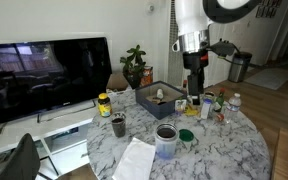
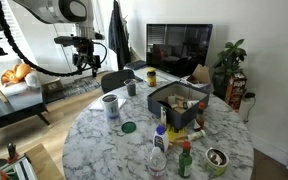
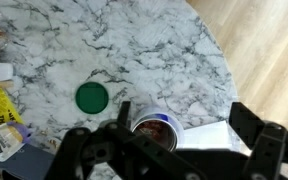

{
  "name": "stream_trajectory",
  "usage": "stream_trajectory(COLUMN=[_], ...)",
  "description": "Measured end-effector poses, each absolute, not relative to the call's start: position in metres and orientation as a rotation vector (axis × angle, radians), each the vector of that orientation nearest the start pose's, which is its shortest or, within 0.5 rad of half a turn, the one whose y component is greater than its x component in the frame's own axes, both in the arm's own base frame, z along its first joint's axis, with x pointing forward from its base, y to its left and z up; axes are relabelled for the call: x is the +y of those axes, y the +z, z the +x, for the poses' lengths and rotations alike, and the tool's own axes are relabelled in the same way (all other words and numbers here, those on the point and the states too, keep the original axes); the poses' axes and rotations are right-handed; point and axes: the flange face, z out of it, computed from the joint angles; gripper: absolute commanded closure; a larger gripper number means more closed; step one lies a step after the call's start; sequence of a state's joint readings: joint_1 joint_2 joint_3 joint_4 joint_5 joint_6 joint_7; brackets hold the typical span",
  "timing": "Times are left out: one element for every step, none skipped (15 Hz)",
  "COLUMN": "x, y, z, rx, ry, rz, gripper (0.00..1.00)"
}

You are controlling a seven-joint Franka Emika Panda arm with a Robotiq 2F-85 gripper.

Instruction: Pour the contents of the silver cup into the grey box and then put the silver cup back in the plastic cup

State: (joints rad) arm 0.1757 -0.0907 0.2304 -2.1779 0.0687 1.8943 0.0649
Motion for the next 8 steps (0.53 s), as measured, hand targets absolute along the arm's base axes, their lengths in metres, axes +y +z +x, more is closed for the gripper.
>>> stream_trajectory(x=[0.208,0.212,0.215,0.218,0.221,0.222,0.223,0.223], y=[0.401,0.39,0.379,0.37,0.364,0.36,0.36,0.36], z=[0.454,0.457,0.46,0.461,0.463,0.463,0.464,0.464], rx=[-0.482,-0.49,-0.508,-0.531,-0.547,-0.556,-0.561,-0.563], ry=[0.318,0.313,0.315,0.317,0.322,0.327,0.329,0.327], rz=[-3.11,-3.14,-3.161,-3.167,-3.169,-3.17,-3.17,-3.171], gripper=[0.0,0.0,0.0,0.0,0.0,0.0,0.0,0.0])
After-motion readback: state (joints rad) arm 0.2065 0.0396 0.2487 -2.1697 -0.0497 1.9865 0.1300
